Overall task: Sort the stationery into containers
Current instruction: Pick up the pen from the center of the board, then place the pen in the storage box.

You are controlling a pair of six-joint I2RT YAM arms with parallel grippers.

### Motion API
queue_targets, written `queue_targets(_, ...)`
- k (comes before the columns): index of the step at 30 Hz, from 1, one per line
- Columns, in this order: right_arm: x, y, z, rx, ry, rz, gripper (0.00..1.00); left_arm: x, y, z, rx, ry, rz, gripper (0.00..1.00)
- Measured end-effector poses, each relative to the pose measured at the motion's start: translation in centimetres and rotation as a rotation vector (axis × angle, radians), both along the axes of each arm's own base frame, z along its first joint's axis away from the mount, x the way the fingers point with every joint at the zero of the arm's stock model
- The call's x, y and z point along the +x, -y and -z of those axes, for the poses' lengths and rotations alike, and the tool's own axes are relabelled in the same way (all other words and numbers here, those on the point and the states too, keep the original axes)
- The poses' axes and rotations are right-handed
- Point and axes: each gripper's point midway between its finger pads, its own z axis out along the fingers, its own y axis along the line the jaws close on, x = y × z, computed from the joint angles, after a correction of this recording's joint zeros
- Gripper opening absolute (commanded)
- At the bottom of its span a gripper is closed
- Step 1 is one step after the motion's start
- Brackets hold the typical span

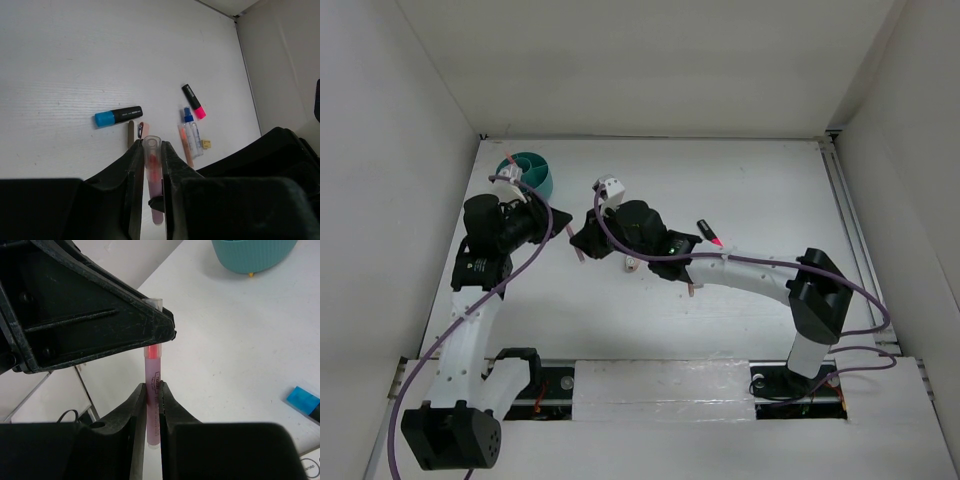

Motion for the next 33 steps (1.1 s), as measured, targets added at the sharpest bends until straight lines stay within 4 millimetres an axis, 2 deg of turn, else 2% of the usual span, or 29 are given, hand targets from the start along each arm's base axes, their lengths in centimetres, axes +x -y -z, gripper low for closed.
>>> queue_targets(1, 0.0, 0.0, -0.1, 0.001, 0.000, 0.000, 0.00, 0.0, 0.0, 0.0, 0.000, 0.002, 0.000, 0.00)
queue_targets(2, 0.0, 0.0, -0.1, 0.001, 0.001, 0.001, 0.06, 0.0, 0.0, -0.1, -0.001, 0.004, 0.003, 0.00)
queue_targets(4, 0.1, -0.1, -0.2, 0.003, 0.001, 0.002, 0.33, 0.0, 0.1, -0.2, -0.003, 0.011, 0.007, 0.00)
queue_targets(5, 0.1, -0.1, -0.2, 0.005, -0.002, 0.004, 0.59, 0.0, 0.1, -0.3, -0.004, 0.013, 0.011, 0.00)
queue_targets(7, 0.2, -0.1, -0.3, 0.009, -0.002, 0.011, 0.82, 0.1, 0.2, -0.4, -0.006, 0.013, 0.015, 0.00)
queue_targets(8, 0.3, 0.0, -0.3, 0.008, 0.002, 0.014, 0.97, 0.2, 0.2, -0.5, -0.006, 0.014, 0.016, 0.00)
queue_targets(11, 0.4, 0.2, -0.1, 0.004, 0.001, 0.026, 1.00, 1.1, -0.2, -2.0, 0.004, 0.037, -0.011, 0.00)
queue_targets(14, 0.6, 1.4, 0.3, -0.008, -0.003, 0.051, 1.00, 2.7, -1.1, -4.4, 0.024, 0.083, -0.070, 0.00)
queue_targets(16, 0.6, 2.9, 0.5, -0.015, -0.006, 0.074, 1.00, 3.7, -2.0, -5.5, 0.040, 0.104, -0.128, 0.00)
queue_targets(20, 0.0, 6.6, -0.1, -0.009, -0.003, 0.127, 1.00, 7.7, -4.7, -7.3, 0.075, 0.124, -0.296, 0.00)
queue_targets(25, -2.2, 10.7, -0.9, 0.029, 0.003, 0.147, 1.00, 13.9, -8.5, -7.8, 0.138, 0.136, -0.508, 0.00)
queue_targets(29, -4.1, 13.7, 0.5, 0.040, -0.023, 0.151, 1.00, 18.4, -11.3, -7.6, 0.234, 0.174, -0.632, 0.00)
queue_targets(33, -5.8, 16.1, 1.8, 0.052, -0.050, 0.154, 1.00, 21.0, -13.7, -6.9, 0.339, 0.210, -0.721, 0.00)
